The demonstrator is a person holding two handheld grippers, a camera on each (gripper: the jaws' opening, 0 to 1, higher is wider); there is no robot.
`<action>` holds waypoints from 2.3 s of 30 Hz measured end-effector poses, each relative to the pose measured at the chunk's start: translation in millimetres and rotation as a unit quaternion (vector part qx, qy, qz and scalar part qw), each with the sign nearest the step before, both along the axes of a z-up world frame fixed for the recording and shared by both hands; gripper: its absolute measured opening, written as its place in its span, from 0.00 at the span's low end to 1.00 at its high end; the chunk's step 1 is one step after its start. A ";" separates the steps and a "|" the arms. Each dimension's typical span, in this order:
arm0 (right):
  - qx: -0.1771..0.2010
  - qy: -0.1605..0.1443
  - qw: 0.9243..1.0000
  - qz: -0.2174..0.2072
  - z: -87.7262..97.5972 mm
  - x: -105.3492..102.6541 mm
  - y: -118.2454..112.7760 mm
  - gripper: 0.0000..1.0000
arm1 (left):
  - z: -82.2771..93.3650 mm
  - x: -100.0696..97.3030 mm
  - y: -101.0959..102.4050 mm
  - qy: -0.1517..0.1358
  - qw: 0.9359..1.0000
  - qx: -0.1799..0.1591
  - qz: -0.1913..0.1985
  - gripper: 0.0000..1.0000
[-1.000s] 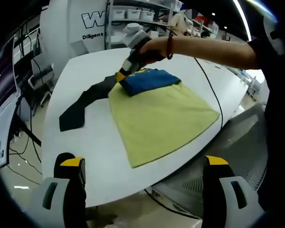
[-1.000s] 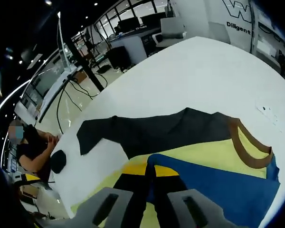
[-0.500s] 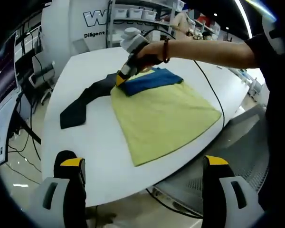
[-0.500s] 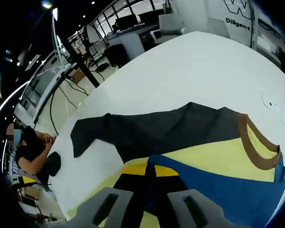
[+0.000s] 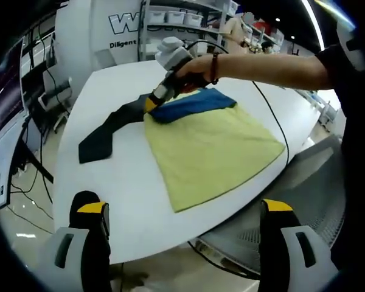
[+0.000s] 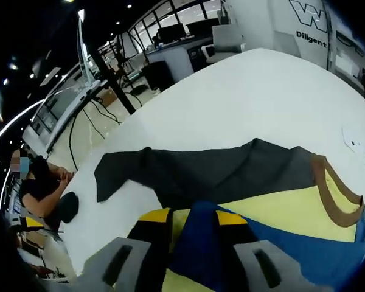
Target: Fold the garment on the visible template until the final outline fits inside the template.
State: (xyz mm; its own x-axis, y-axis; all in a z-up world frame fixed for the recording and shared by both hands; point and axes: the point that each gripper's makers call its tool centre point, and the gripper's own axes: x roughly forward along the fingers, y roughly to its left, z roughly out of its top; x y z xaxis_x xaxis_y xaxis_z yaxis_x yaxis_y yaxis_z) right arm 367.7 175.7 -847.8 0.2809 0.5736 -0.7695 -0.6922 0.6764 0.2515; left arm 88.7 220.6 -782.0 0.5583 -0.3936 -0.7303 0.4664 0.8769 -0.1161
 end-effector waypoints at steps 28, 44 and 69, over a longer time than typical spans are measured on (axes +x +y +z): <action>0.056 -0.048 0.997 -0.033 38.3 -11.1 -75.9 0.77 | 9.0 20.5 -18.5 -0.029 1.000 -0.009 -0.005 0.99; 0.075 -0.099 0.992 0.013 42.1 -34.7 -86.6 0.74 | 7.4 21.3 -24.5 -0.026 1.000 -0.009 -0.014 0.99; 0.056 -0.187 0.973 0.126 15.3 -55.9 -36.3 0.26 | 3.7 18.1 -15.5 -0.023 1.000 -0.011 -0.002 0.99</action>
